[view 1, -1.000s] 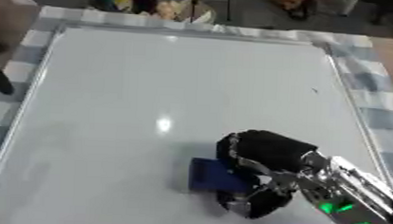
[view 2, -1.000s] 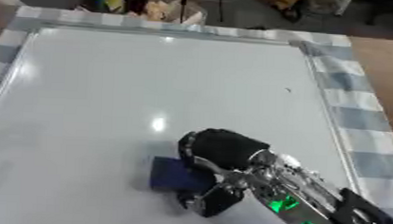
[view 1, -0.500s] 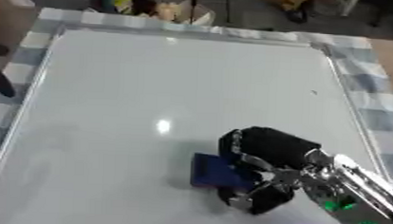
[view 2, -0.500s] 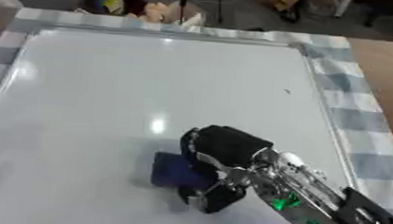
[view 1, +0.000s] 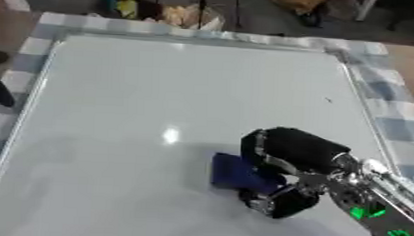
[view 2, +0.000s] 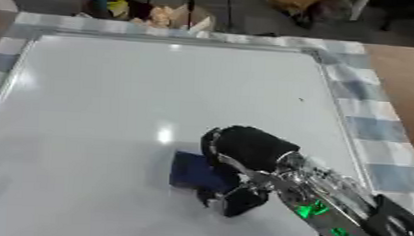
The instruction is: Wipe the whiteboard clean with a brush.
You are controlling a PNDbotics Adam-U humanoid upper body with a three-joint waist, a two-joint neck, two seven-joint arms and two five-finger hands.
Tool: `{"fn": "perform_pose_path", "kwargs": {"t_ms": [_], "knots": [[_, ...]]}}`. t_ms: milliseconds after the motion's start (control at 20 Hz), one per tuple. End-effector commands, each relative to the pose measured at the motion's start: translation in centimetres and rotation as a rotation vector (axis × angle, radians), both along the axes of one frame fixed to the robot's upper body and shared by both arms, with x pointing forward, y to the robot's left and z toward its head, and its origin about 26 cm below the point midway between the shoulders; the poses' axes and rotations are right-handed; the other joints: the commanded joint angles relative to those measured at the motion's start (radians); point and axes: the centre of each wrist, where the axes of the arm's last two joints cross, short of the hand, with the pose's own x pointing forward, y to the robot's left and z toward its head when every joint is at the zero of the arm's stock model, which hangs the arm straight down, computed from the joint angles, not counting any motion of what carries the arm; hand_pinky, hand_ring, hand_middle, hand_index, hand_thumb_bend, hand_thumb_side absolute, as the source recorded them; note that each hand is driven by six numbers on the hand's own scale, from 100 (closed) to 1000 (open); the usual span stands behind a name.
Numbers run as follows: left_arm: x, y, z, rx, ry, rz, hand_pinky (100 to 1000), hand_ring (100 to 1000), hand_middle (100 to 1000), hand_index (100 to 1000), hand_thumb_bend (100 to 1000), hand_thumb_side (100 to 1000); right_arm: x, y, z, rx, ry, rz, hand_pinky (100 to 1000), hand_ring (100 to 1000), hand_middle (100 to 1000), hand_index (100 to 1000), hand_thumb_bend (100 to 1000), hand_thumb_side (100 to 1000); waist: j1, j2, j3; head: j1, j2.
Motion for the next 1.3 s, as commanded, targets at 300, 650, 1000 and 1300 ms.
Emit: {"fn": "perform_pose_path", "kwargs": {"t_ms": [300, 650, 1000, 1300], "knots": [[-0.3, 0.0, 0.4, 0.010, -0.020, -0.001, 369, 689, 552, 622, 111, 948, 0.2, -2.4, 2.4, 0.012, -0.077, -0.073, 566, 662, 483, 100, 100, 244, 0.003, -0.015, 0.000, -0.007, -0.022], [-0.3, 0.0, 0.3, 0.015, -0.017, -0.001, 367, 690, 552, 621, 110, 950, 0.4, -4.2, 4.4, 0.034, -0.119, -0.142, 565, 659, 482, 100, 100, 252, 0.003, -0.012, 0.006, -0.016, -0.032], [-0.4, 0.0, 0.2, 0.024, -0.016, -0.002, 365, 691, 552, 619, 109, 951, 0.3, -6.0, 6.6, 0.046, -0.153, -0.239, 567, 660, 483, 100, 100, 260, 0.001, -0.008, 0.014, -0.023, -0.035], [-0.4, 0.1, 0.2, 0.031, -0.016, -0.002, 364, 692, 552, 618, 108, 952, 0.3, -7.1, 8.4, 0.066, -0.169, -0.340, 569, 661, 485, 100, 100, 265, 0.000, -0.003, 0.022, -0.030, -0.038]]}}
